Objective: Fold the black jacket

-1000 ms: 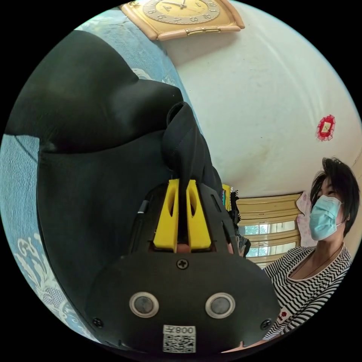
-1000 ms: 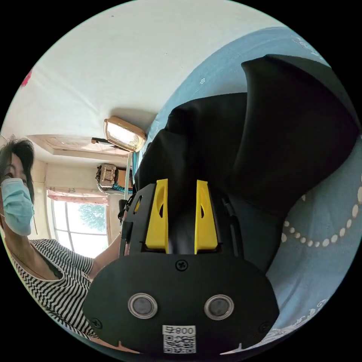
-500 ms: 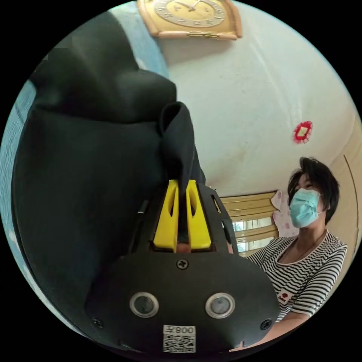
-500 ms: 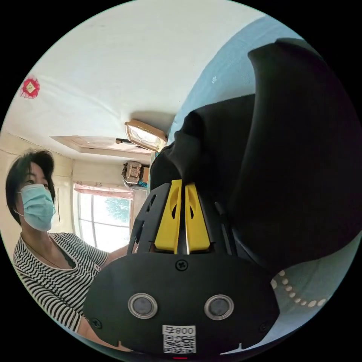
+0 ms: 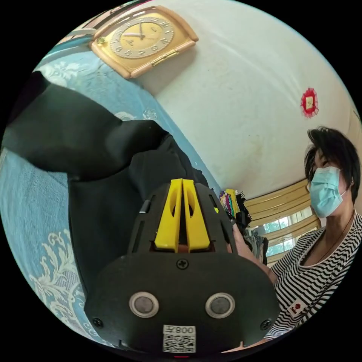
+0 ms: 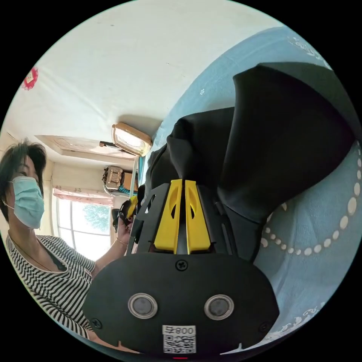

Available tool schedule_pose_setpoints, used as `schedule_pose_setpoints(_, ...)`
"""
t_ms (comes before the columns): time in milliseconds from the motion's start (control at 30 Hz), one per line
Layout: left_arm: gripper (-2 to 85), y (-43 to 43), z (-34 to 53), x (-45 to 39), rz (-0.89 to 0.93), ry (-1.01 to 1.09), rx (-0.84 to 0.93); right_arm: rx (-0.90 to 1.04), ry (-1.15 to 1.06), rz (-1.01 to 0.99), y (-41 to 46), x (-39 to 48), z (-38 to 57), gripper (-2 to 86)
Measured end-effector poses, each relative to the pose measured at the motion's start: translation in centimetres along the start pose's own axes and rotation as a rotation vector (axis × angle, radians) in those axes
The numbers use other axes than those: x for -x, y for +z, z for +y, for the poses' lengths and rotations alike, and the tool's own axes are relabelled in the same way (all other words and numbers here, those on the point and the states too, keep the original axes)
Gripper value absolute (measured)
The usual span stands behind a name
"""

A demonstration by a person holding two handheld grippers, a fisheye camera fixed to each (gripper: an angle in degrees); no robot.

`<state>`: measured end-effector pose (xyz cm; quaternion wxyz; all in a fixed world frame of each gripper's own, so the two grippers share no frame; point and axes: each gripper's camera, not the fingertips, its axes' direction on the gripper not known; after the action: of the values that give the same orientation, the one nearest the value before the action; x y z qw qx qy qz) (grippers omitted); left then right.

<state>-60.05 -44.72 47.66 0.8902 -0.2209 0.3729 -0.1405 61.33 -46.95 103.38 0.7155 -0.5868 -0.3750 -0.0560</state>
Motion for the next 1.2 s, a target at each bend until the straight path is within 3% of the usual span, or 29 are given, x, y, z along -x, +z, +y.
schedule_pose_setpoints(133, 0.3, 5.9, -1.8, -1.8, -0.096, 0.156, 0.118, -0.007, -0.166, 0.084, 1.7, 5.7, -0.2, 0.6)
schedule_pose_setpoints(267, 0.2, 10.6, -1.7, -0.5, -0.354, 0.174, 0.224, 0.039, -0.226, 0.227, 4.0, 8.1, -0.7, 0.4)
schedule_pose_setpoints(467, 0.3, 11.6, 0.2, 2.4, -0.341, 0.104, 0.216, 0.035, -0.050, 0.366, 2.2, 5.6, 2.7, 0.1)
schedule_pose_setpoints(567, 0.2, 11.9, 1.2, 1.9, -0.318, 0.111, 0.189, 0.011, -0.121, 0.415, 2.4, 8.2, 3.7, 0.0)
schedule_pose_setpoints(667, 0.2, 12.3, 2.0, 0.4, -0.232, 0.169, 0.149, -0.041, -0.270, 0.310, 3.7, 12.5, 3.2, 0.0)
schedule_pose_setpoints(733, 0.2, 13.4, 2.4, -0.1, -0.215, 0.201, 0.159, 0.048, -0.397, 0.228, 7.1, 15.3, 2.2, 0.0)
schedule_pose_setpoints(900, 0.2, 17.1, 3.2, 1.6, -0.340, 0.212, 0.230, 0.246, -0.428, 0.491, 14.7, 14.0, 1.2, 0.0)
schedule_pose_setpoints(1067, 0.2, 19.4, 5.1, 1.9, -0.415, 0.353, 0.240, 0.194, -0.429, 0.500, 15.5, 12.8, 2.7, 0.1)
schedule_pose_setpoints(1200, 0.2, 20.9, 6.7, 1.4, -0.474, 0.411, 0.233, 0.153, -0.605, 0.704, 17.9, 15.5, 5.5, 0.1)
